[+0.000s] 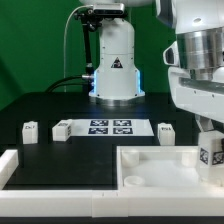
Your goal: Assemble one leg
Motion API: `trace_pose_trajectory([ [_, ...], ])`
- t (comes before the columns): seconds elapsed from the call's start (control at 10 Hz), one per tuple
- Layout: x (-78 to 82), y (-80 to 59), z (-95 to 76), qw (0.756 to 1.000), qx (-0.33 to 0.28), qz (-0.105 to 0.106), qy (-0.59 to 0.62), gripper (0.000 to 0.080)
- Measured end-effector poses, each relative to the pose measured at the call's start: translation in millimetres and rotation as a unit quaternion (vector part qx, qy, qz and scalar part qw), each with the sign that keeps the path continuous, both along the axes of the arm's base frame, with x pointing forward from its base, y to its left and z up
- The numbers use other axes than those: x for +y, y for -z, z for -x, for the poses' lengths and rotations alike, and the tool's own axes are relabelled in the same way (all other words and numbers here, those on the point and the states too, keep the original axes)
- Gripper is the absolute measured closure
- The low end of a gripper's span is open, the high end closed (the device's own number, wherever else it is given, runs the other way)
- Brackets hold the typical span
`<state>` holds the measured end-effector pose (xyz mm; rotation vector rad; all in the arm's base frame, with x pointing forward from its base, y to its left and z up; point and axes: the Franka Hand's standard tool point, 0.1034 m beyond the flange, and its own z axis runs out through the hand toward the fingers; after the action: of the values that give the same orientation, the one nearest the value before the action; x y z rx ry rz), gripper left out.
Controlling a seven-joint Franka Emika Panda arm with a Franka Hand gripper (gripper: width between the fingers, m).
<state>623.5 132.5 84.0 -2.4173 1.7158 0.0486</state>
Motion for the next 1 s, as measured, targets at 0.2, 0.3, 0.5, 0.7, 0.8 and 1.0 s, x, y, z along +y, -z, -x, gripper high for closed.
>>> trace_pose_trajectory([
  [0.2, 1.2, 1.9, 2.1, 0.998, -0.004, 0.004, -0.055, 0.0180],
  [0.3, 1.9, 1.1, 3.2, 0.990, -0.008, 0.010, -0.141, 0.0180],
  [0.5, 2.2, 3.3, 2.2, 0.964, -0.025, 0.016, -0.266, 0.0151],
  [0.7, 2.9, 6.7, 1.6, 0.920, -0.036, 0.025, -0.389, 0.0150],
  [0.8, 5.9, 6.9, 1.6, 0.897, -0.040, 0.036, -0.439, 0.0150],
  [1.0, 11.8, 7.9, 2.6, 0.833, -0.049, 0.066, -0.547, 0.0150],
])
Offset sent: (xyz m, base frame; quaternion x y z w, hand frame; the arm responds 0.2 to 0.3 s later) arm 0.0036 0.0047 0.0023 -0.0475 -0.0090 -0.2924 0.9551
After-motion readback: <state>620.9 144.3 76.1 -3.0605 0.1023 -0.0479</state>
